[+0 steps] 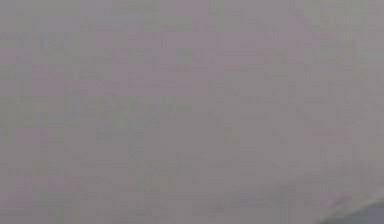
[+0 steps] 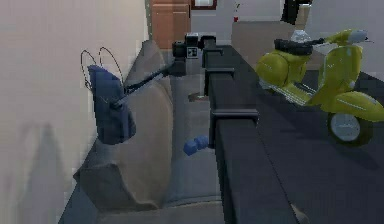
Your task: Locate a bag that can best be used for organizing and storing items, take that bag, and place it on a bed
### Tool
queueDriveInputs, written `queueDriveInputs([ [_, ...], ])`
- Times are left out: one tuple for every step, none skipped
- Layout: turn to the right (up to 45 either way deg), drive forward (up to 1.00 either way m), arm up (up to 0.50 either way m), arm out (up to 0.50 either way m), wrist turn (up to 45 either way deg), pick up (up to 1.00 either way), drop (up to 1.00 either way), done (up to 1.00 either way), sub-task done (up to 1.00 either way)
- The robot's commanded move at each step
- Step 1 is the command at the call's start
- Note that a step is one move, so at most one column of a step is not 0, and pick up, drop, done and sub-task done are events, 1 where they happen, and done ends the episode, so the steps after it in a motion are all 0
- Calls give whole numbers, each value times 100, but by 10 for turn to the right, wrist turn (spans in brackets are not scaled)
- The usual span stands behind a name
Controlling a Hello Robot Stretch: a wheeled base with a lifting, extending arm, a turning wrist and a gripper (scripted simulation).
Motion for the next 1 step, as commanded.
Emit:
queueDriveInputs([
  [0,0,0,0,-390,0,0,0,0],
])
